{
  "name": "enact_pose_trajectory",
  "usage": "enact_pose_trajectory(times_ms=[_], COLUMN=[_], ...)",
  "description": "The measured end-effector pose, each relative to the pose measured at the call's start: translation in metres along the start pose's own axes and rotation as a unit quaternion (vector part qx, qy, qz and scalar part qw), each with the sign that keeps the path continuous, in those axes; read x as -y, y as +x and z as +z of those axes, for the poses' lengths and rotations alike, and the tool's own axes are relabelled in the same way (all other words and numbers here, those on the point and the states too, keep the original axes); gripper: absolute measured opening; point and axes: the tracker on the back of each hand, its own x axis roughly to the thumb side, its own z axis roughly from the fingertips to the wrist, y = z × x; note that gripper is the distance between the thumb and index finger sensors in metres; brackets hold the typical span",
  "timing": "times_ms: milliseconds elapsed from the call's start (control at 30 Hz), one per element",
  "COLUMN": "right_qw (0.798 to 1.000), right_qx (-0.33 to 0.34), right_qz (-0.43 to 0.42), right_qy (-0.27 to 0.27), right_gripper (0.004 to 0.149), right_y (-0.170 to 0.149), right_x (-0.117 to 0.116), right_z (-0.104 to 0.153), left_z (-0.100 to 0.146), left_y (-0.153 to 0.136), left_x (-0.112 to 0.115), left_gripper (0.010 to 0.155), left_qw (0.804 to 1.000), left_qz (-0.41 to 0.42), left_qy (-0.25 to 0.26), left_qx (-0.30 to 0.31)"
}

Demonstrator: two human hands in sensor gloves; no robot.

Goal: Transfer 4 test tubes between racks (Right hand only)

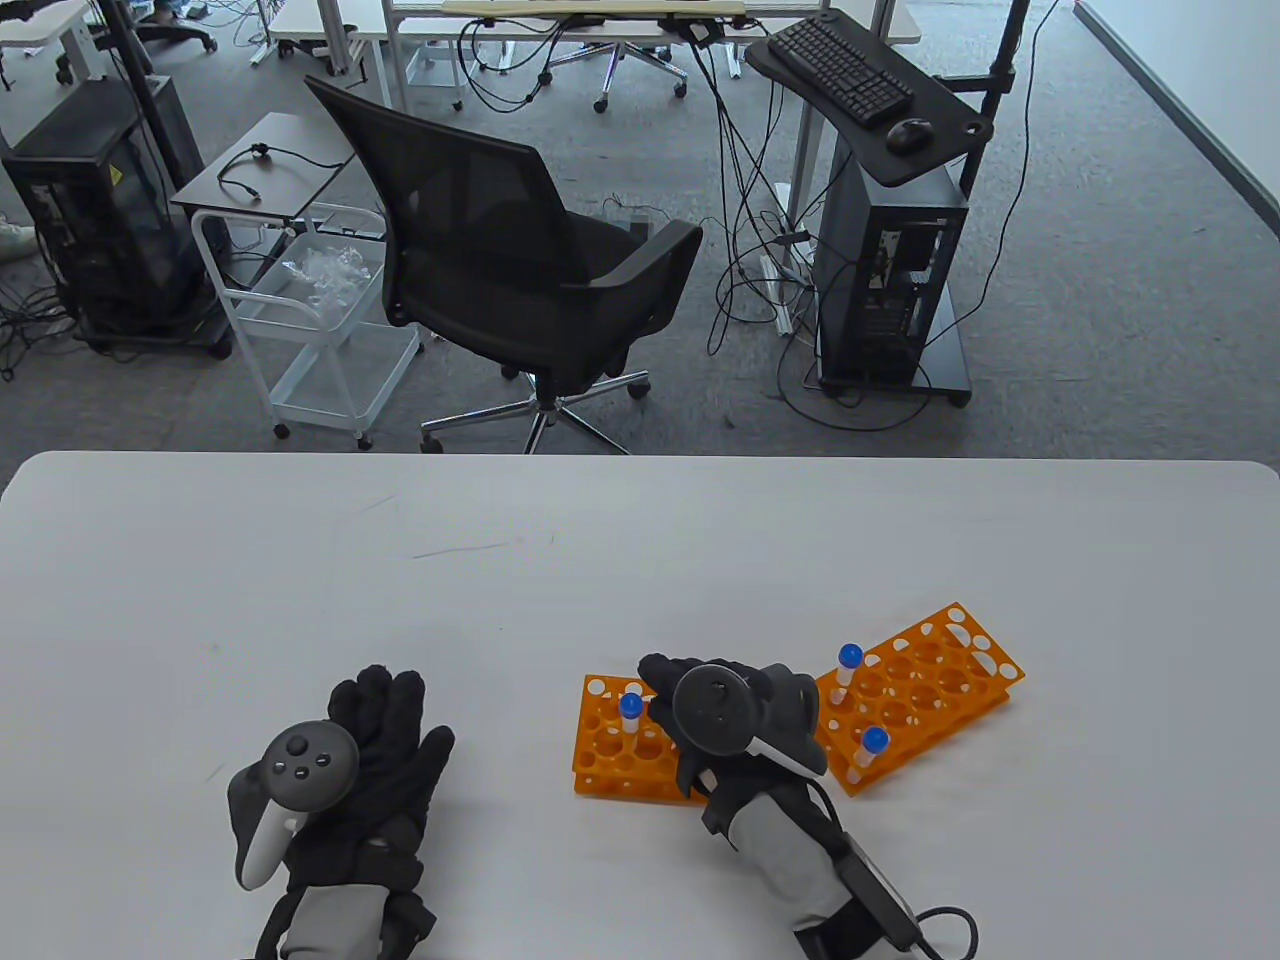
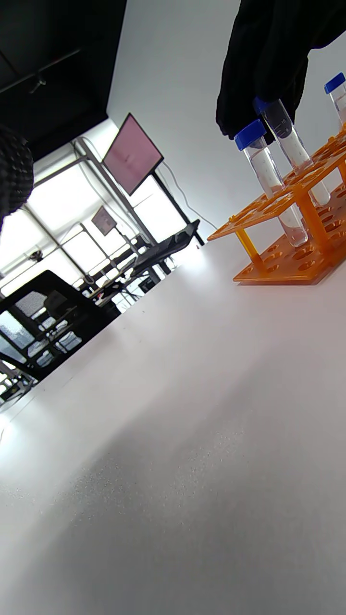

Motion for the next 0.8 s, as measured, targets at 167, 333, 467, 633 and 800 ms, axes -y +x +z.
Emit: enact_pose_trajectory(times_ms=[167,333,467,633,800], right_qw=[1.000,1.000,1.000,0.999,0.999], right_qx=[0.000,-0.002,-0.004,-0.005,-0.006], right_qz=[0.002,0.006,0.010,0.015,0.015], right_qy=[0.006,0.014,0.020,0.028,0.030], right_gripper=[0.048,0.049,0.049,0.050,0.050], right_y=[0.0008,0.0010,0.0011,0.0013,0.0012], right_x=[-0.0001,-0.0006,-0.0007,-0.0018,-0.0017], right_z=[0.0002,0.0004,0.0006,0.0006,0.0008], left_z=[0.0000,0.0000,0.0000,0.0000,-0.0002], left_y=[0.0000,0.0000,0.0000,0.0000,0.0000], left_x=[0.0000,0.0000,0.0000,0.0000,0.0001], left_gripper=[0.070,0.070,0.070,0.070,0.070], left_qw=[1.000,1.000,1.000,1.000,1.000], left_qz=[0.000,0.000,0.000,0.000,-0.001], left_qy=[0.000,0.000,0.000,0.000,0.000], left_qx=[0.000,0.000,0.000,0.000,0.001])
